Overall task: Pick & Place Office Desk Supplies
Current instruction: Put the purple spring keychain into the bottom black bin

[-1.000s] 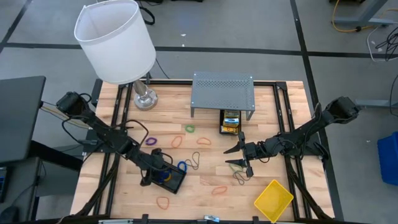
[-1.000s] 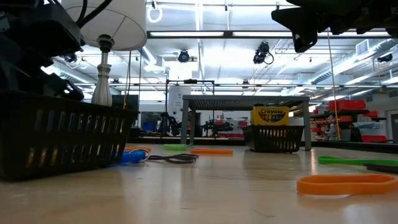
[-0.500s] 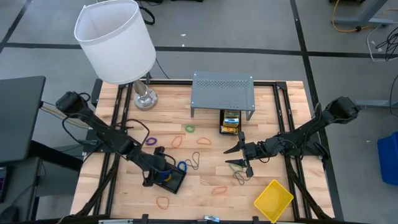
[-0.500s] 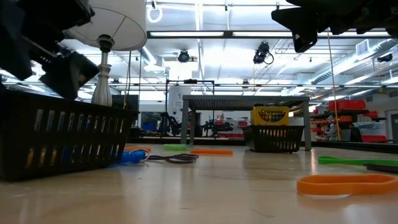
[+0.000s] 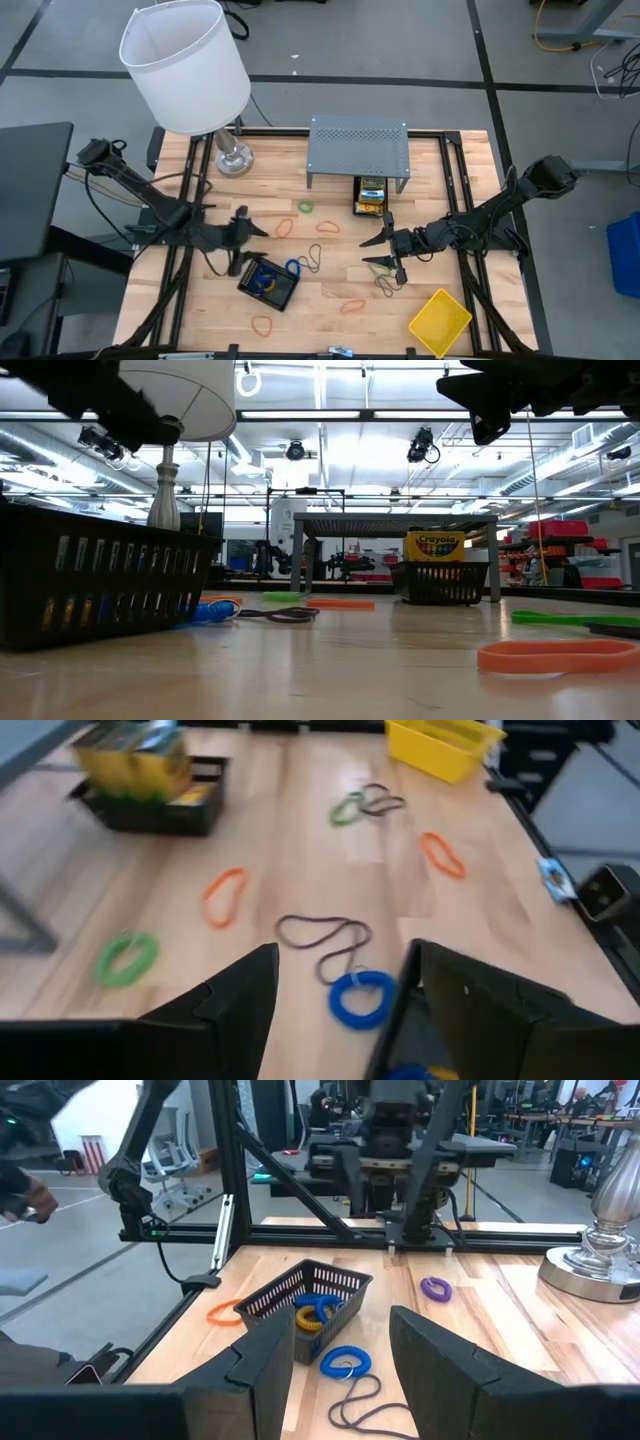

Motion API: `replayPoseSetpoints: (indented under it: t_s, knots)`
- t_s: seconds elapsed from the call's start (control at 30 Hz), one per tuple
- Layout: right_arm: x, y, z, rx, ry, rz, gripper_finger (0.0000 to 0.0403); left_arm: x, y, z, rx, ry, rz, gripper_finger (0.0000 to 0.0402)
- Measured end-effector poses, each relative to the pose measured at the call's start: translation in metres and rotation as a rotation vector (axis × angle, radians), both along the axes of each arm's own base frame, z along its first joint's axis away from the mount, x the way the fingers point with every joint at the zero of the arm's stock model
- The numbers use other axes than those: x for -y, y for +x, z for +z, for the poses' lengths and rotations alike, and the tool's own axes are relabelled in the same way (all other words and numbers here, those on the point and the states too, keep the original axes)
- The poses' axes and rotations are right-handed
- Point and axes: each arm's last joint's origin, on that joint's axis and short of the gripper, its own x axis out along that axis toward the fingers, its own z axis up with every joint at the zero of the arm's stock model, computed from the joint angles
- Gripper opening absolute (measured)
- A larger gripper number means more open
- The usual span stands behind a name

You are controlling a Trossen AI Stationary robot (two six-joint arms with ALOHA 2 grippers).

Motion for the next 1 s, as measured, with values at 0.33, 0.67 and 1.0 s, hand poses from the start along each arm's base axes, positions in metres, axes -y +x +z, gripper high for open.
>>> replayPoseSetpoints:
  t_s: [0.33, 0.67, 1.0]
  knots:
    - [0.000, 0.000, 0.000, -0.001, -0.004, 0.000, 0.0172, -0.030, -0.041, -0.042, -0.107, -0.127, 0.267, 0.0248]
    - [0.000, 0.000, 0.000, -0.002, -0.006, 0.000, 0.0172, -0.048, -0.049, -0.063, -0.381, -0.203, 0.420, 0.0248]
    - [0.000, 0.000, 0.000, -0.002, -0.005, 0.000, 0.0172, -0.059, -0.043, -0.084, -0.630, -0.114, 0.457, 0.0248]
